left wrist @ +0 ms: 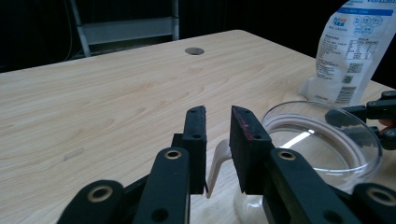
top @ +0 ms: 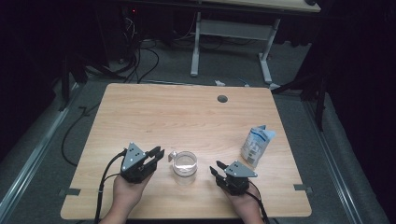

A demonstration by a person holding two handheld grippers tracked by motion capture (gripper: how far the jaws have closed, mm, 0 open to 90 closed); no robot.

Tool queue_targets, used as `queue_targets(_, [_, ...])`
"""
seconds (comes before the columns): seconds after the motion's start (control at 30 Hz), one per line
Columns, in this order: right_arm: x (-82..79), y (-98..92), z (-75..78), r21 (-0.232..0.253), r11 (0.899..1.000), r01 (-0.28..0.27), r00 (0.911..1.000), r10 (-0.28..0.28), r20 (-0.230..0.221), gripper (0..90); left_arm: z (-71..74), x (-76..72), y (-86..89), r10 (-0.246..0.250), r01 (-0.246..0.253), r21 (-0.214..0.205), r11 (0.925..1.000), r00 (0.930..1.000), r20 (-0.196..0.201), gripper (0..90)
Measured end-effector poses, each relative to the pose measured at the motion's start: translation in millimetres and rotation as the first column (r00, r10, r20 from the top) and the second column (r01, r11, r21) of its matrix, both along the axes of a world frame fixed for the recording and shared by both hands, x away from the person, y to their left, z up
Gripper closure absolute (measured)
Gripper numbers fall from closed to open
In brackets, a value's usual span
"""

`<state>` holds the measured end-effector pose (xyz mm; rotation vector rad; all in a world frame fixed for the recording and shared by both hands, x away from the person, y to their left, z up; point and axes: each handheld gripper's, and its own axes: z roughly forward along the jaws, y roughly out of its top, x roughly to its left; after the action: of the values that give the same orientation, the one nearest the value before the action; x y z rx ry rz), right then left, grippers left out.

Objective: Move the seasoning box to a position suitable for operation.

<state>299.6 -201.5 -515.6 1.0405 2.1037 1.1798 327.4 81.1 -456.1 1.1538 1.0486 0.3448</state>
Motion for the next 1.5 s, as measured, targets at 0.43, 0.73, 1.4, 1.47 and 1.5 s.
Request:
queue_targets(0.43, [-1.4,8.2,3.1,0.017,0.999,-0.029,0.9995,0.029,-0.009,71.2,-6.3,9.6,-25.9,-0.037,0.037,0.001,0.9993,0.9993,-0.006,88.5])
queue_targets(0.73, [-3.6,16.8,4.5,-0.003,0.999,-0.054,0.9985,0.054,0.005,84.5,-12.1,12.2,-30.8,-0.029,0.029,0.025,0.9993,0.9996,0.001,89.4])
queue_targets(1.4, [-8.2,25.5,13.4,0.016,0.997,-0.074,0.9961,0.073,0.05,86.8,-14.2,12.4,-31.9,-0.019,0.018,0.038,0.9991,0.9997,0.014,90.0])
queue_targets(1.47, [-9.0,25.5,15.2,0.016,0.997,-0.078,0.9952,0.077,0.059,87.9,-14.5,12.8,-32.2,-0.016,0.016,0.038,0.9992,0.9998,0.013,90.0])
queue_targets(1.5, [-9.5,25.3,16.1,0.017,0.997,-0.079,0.9951,0.078,0.061,88.2,-14.7,12.9,-32.5,-0.014,0.014,0.037,0.9992,0.9998,0.011,90.0])
